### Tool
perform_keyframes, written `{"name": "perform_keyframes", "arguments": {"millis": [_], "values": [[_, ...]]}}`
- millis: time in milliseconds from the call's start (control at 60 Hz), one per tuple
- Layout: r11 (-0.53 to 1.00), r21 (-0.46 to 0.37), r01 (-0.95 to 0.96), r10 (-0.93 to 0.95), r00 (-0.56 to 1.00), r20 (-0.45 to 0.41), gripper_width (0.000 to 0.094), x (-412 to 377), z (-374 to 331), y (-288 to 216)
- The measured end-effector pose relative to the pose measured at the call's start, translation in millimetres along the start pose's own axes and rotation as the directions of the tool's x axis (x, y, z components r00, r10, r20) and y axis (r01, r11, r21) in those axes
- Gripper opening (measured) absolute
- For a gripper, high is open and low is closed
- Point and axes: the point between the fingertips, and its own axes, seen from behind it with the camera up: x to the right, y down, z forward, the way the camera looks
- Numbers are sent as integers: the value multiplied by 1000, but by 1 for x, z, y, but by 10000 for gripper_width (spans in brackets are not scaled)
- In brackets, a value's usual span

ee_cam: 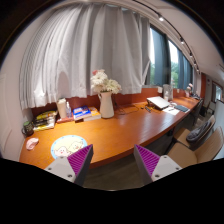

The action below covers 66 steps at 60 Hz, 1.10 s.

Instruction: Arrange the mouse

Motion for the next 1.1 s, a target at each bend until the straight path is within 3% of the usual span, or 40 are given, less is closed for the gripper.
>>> {"name": "perform_keyframes", "arguments": {"millis": [150,183,200,233,350,717,1100], "values": [[993,-107,39,-36,999,28,810,-49,0,48],[992,-116,42,-37,998,50,811,-62,3,67],[992,-120,40,-32,997,66,810,-51,-13,50],[988,-145,54,-42,996,84,808,-86,4,87],[976,-198,89,-54,982,179,807,-161,1,122],[944,-229,238,-108,878,466,816,-398,10,163],[919,-233,319,-177,860,478,821,-521,98,155]]}}
